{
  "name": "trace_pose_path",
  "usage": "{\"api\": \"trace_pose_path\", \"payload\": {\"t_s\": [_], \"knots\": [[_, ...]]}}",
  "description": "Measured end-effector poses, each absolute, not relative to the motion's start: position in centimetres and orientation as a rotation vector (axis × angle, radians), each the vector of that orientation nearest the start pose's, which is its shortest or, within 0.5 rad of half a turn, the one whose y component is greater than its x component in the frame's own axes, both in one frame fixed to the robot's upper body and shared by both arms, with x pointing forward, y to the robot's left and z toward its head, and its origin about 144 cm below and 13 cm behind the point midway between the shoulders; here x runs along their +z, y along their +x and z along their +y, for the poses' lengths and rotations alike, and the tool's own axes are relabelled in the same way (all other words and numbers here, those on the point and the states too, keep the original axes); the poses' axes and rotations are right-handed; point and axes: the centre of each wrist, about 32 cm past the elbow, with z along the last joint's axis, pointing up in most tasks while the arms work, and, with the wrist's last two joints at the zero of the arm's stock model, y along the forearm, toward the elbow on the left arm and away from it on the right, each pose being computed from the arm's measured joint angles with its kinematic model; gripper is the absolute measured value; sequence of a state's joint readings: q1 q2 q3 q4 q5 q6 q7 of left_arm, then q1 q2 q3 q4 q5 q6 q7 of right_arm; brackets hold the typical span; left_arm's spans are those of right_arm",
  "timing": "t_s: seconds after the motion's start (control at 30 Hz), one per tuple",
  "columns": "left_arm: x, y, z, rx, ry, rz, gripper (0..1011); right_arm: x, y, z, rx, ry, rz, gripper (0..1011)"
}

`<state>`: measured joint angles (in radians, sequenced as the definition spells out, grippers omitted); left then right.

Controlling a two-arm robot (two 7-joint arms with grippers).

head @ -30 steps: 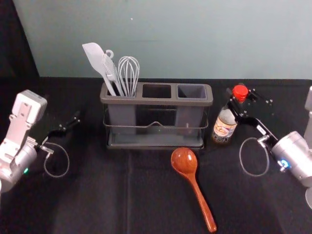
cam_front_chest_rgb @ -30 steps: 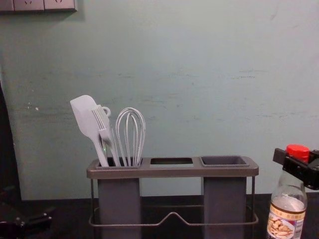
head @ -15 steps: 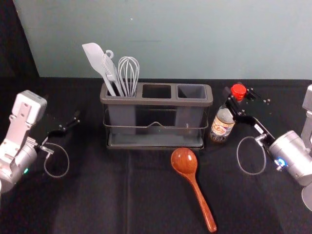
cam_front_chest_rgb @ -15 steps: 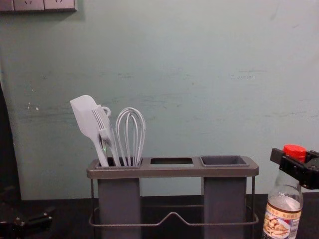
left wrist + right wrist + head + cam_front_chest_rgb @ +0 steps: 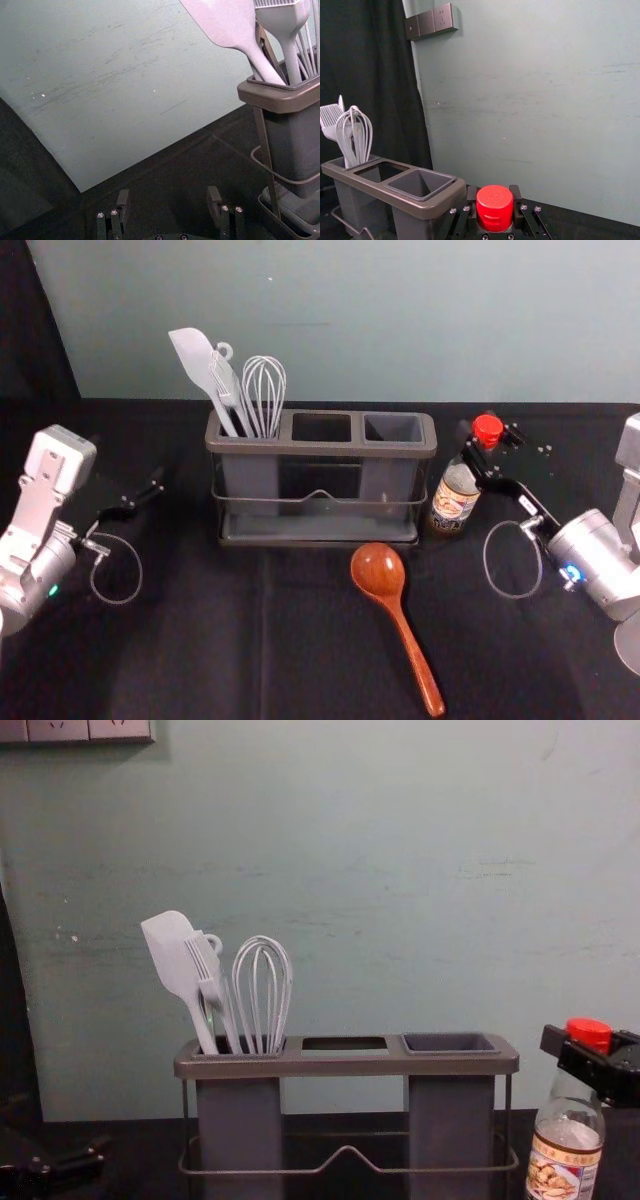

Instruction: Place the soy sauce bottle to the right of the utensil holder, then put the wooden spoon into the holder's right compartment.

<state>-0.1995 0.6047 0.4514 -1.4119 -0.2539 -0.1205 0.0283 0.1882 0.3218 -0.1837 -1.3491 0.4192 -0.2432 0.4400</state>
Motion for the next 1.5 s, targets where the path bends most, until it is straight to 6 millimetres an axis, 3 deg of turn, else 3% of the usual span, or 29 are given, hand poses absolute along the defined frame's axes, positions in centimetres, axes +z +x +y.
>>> {"api": "trace_pose_path", "payload": {"t_s": [0.27, 0.53, 0.93, 1.2, 1.5], "knots": [[114.0, 48.9, 31.0, 1.248, 0.304, -0.285, 1000, 113.9, 50.9, -28.9, -1.038, 0.159, -0.094, 408], [114.0, 48.9, 31.0, 1.248, 0.304, -0.285, 1000, 114.0, 50.7, -29.0, -1.039, 0.175, -0.101, 651], [114.0, 48.9, 31.0, 1.248, 0.304, -0.285, 1000, 116.6, 48.3, -29.4, -1.048, 0.206, -0.164, 999], [114.0, 48.9, 31.0, 1.248, 0.304, -0.285, 1000, 117.3, 45.9, -28.9, -1.030, 0.150, -0.169, 1002], [114.0, 48.9, 31.0, 1.248, 0.304, -0.285, 1000, 116.6, 43.4, -26.8, -0.975, 0.019, -0.144, 1002]]}}
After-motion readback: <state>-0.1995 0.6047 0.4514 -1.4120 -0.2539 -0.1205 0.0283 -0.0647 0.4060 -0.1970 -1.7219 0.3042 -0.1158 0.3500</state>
